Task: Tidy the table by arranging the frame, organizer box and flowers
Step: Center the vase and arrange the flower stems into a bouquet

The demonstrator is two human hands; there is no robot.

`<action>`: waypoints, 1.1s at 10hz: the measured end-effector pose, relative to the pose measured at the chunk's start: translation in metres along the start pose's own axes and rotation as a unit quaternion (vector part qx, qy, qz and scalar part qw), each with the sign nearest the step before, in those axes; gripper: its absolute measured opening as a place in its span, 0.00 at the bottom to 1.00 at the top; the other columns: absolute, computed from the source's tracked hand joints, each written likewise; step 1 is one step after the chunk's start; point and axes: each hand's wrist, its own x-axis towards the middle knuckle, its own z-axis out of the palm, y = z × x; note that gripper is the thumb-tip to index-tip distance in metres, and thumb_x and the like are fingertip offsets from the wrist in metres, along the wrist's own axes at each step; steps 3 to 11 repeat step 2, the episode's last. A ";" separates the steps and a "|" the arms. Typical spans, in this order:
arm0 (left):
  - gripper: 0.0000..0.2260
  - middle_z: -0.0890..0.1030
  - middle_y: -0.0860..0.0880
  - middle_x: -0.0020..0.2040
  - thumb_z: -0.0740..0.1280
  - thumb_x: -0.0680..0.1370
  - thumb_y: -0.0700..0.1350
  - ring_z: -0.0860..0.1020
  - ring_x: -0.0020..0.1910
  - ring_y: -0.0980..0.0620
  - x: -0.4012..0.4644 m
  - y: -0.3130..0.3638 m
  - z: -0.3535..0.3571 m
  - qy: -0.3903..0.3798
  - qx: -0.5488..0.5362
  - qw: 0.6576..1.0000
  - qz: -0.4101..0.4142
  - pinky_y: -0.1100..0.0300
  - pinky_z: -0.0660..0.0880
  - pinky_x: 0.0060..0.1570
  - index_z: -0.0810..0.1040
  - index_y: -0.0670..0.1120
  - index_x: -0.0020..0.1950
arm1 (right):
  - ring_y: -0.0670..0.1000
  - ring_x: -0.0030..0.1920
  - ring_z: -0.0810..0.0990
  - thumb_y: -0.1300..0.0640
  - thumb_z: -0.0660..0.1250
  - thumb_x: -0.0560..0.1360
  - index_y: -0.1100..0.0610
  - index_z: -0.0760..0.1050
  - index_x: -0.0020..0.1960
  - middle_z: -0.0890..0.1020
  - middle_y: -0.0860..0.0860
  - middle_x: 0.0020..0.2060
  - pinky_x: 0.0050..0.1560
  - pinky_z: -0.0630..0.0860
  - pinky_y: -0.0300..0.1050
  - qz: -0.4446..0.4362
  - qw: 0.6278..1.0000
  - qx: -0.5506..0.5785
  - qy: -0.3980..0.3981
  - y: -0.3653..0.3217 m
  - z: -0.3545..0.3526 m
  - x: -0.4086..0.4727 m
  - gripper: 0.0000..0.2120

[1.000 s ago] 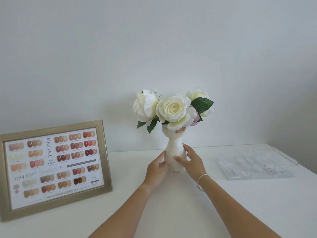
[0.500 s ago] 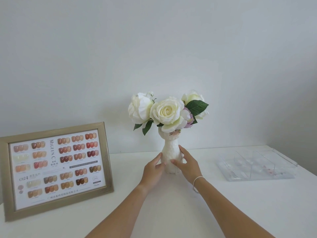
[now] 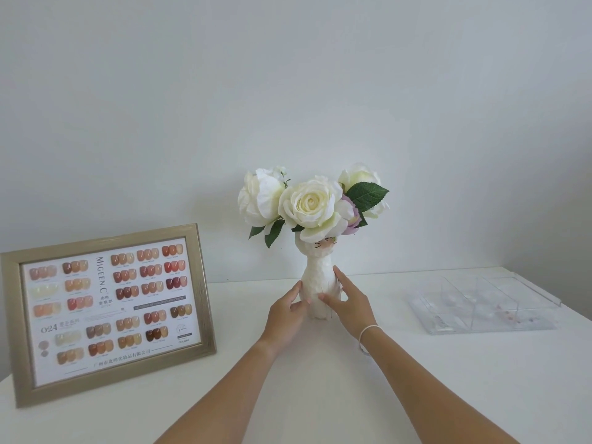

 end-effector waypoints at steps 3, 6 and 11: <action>0.25 0.80 0.44 0.59 0.62 0.78 0.50 0.76 0.60 0.49 -0.013 0.000 -0.008 0.009 0.011 1.000 -0.014 0.65 0.68 0.54 0.60 0.52 0.74 | 0.48 0.71 0.63 0.50 0.69 0.72 0.44 0.58 0.72 0.65 0.46 0.71 0.61 0.60 0.37 0.005 0.999 -0.031 0.017 0.000 -0.011 -0.017 0.33; 0.25 0.80 0.44 0.59 0.62 0.78 0.50 0.76 0.60 0.49 -0.013 0.000 -0.008 0.009 0.011 1.000 -0.014 0.65 0.68 0.54 0.60 0.52 0.74 | 0.48 0.71 0.63 0.50 0.69 0.72 0.44 0.58 0.72 0.65 0.46 0.71 0.61 0.60 0.37 0.005 0.999 -0.031 0.017 0.000 -0.011 -0.017 0.33; 0.25 0.80 0.44 0.59 0.62 0.78 0.50 0.76 0.60 0.49 -0.013 0.000 -0.008 0.009 0.011 1.000 -0.014 0.65 0.68 0.54 0.60 0.52 0.74 | 0.48 0.71 0.63 0.50 0.69 0.72 0.44 0.58 0.72 0.65 0.46 0.71 0.61 0.60 0.37 0.005 0.999 -0.031 0.017 0.000 -0.011 -0.017 0.33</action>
